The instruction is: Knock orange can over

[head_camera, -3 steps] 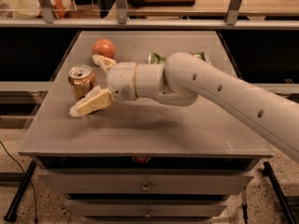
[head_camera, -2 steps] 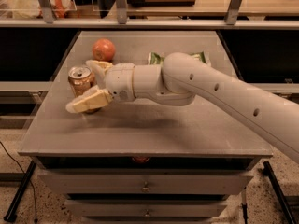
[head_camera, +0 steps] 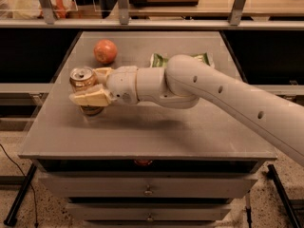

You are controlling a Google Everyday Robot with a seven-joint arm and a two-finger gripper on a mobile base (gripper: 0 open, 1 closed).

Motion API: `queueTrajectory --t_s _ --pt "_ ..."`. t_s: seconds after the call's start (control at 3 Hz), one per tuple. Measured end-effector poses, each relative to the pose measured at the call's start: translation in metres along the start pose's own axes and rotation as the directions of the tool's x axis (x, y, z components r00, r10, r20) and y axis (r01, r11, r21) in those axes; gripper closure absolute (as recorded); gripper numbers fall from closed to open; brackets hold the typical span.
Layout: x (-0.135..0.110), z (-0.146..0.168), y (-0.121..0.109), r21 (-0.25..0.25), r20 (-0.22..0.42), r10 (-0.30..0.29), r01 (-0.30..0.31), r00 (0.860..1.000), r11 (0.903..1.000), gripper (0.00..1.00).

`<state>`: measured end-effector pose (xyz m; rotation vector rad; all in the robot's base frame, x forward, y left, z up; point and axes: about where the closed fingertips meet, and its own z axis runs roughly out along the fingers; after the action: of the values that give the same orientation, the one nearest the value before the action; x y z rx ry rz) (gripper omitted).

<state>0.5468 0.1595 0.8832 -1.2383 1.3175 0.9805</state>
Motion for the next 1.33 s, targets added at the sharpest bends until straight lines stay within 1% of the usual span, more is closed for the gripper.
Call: queueTrajectory --t_s 0.33,0.67,1.33 --pt "0.0061 -0.0034 -0.0008 0.001 -0.022 0.013 -0.013 1.0 0.9999 0.87" --pt "0.0062 -0.0038 -0.0014 0.002 -0.026 0.013 -0.013 1.0 0.9999 1.0" --pt "0.0049 -0.004 -0.0015 0.002 -0.026 0.013 -0.013 1.0 0.9999 1.0"
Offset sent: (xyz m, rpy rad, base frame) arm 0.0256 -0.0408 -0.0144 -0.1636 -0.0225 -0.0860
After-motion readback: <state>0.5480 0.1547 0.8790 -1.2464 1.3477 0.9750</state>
